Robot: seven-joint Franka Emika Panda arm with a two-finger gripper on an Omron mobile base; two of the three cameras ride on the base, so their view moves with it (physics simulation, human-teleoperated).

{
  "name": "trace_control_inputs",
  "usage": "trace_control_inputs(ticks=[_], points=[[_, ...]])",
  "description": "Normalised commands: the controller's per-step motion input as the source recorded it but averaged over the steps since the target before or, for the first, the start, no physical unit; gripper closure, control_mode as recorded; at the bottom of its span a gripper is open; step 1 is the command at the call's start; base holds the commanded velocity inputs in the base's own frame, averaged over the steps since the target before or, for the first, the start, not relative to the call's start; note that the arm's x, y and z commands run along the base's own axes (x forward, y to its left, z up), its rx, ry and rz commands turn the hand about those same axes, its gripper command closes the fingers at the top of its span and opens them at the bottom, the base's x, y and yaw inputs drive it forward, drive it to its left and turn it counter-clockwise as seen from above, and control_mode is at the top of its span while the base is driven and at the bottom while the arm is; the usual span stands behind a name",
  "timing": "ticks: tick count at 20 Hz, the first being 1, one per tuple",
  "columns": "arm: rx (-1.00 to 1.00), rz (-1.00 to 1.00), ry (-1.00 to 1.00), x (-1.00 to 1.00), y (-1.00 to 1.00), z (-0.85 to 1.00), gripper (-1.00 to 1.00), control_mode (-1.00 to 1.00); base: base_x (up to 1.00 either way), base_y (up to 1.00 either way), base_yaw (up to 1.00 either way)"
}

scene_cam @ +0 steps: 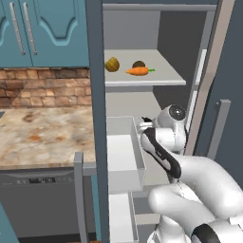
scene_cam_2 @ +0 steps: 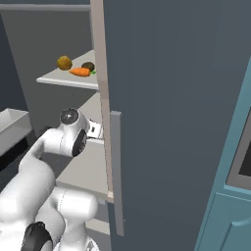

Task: Take the eggplant and carrot from the second highest rack and move them to the highest rack where the squash and kiwi are located, to maximize freezer space. Close the freezer door after rearranging.

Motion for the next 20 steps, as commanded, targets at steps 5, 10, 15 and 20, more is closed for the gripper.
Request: trace_control_inputs(ticks=[5,10,15,20], points=[[0.01,-0.15,0.0,-0.83,0.0,0.79,1.0,-1.0,0.0,0.0,0.0],[0.12,-0.1,0.01,-0.78,0.0,0.88,1.0,-1.0,0.0,0.0,0.0],[0.03,0.0,-0.12,-0.68,0.04,0.14,1.0,-1.0,0.0,0.0,0.0],[0.0,0.0,-0.43,-0.57,0.0,0.74,1.0,-1.0,0.0,0.0,0.0]])
